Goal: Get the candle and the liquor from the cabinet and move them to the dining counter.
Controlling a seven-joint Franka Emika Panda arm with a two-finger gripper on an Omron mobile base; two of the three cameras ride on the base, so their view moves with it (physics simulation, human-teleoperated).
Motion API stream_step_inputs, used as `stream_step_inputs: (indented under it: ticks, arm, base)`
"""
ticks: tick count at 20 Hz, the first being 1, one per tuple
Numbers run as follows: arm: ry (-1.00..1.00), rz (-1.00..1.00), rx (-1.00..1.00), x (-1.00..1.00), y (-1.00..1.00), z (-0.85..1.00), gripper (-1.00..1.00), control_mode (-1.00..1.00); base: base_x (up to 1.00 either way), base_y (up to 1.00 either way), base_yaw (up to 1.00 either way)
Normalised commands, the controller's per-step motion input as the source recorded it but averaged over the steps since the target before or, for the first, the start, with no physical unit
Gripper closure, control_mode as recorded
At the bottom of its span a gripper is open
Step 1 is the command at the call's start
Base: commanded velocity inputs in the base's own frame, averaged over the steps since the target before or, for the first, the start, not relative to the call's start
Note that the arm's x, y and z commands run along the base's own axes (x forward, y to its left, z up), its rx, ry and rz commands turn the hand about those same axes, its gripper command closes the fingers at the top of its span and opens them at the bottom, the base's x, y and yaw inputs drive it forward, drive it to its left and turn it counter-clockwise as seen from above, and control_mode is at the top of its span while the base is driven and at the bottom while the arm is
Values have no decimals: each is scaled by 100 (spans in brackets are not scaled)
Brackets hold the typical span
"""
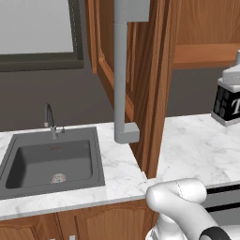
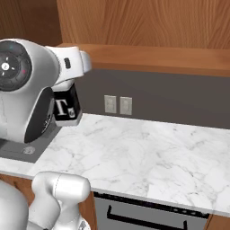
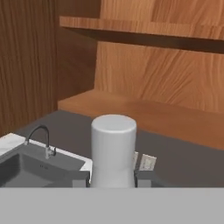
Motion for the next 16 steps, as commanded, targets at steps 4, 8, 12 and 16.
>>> stream_step_inputs:
  ticks: [4, 8, 12, 16]
  arm:
    - [21, -23, 1, -9, 0, 0, 100, -100]
    - [22, -20, 4, -14, -13, 0, 100, -100]
    - [12, -7, 2, -12, -30, 0, 100, -100]
    - [2, 0, 1, -16, -29, -2, 100, -100]
  base:
    - [0, 0, 0]
    - [0, 0, 0]
    - [0, 0, 0]
    - [0, 0, 0]
